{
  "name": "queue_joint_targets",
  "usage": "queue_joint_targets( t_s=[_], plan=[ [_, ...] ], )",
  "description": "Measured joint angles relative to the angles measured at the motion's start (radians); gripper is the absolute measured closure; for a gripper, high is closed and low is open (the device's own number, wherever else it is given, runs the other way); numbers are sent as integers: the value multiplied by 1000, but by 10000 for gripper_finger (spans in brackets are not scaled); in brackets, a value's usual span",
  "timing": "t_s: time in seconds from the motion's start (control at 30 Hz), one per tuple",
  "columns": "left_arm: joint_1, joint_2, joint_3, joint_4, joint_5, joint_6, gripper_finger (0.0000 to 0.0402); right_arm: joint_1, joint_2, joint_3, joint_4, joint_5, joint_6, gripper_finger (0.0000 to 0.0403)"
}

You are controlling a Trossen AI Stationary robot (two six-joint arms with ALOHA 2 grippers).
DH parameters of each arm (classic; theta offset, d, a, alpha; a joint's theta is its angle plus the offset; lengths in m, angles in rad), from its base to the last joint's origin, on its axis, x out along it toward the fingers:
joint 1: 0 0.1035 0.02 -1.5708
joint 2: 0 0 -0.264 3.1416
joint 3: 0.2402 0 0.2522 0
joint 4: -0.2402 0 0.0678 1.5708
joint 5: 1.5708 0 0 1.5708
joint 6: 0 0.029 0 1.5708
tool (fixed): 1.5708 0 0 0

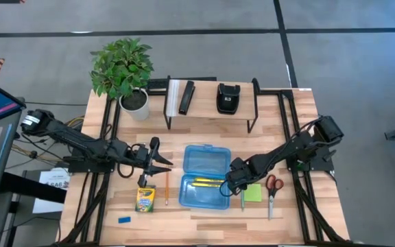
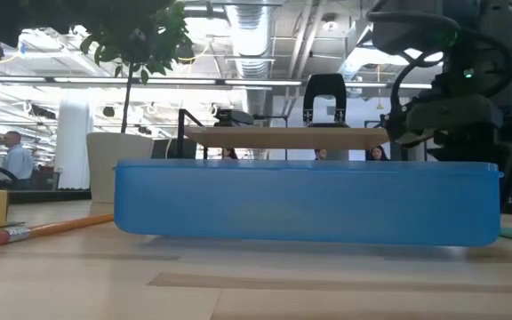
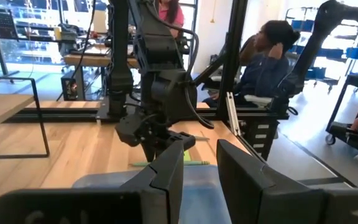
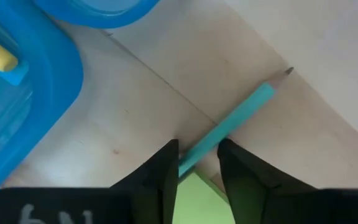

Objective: Pack school essentials
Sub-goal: Put the green pencil into the blue supply box

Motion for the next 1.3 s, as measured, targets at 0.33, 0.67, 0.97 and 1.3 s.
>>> queue_joint_targets(
  t_s=[0.33, 0.67, 0.97, 1.3],
  plan=[
    [0, 0, 0, -5, -6, -5, 318, -40, -2, -2, 17, -15, 4, 371],
    [0, 0, 0, -21, -8, -8, 318, -55, -153, -4, 61, 24, -26, 389],
    [0, 0, 0, -23, -12, -8, 318, -54, -297, -4, 174, 72, -97, 398],
    [0, 0, 0, -28, -12, -8, 318, -55, -294, -3, 313, 65, -207, 400]
  ],
)
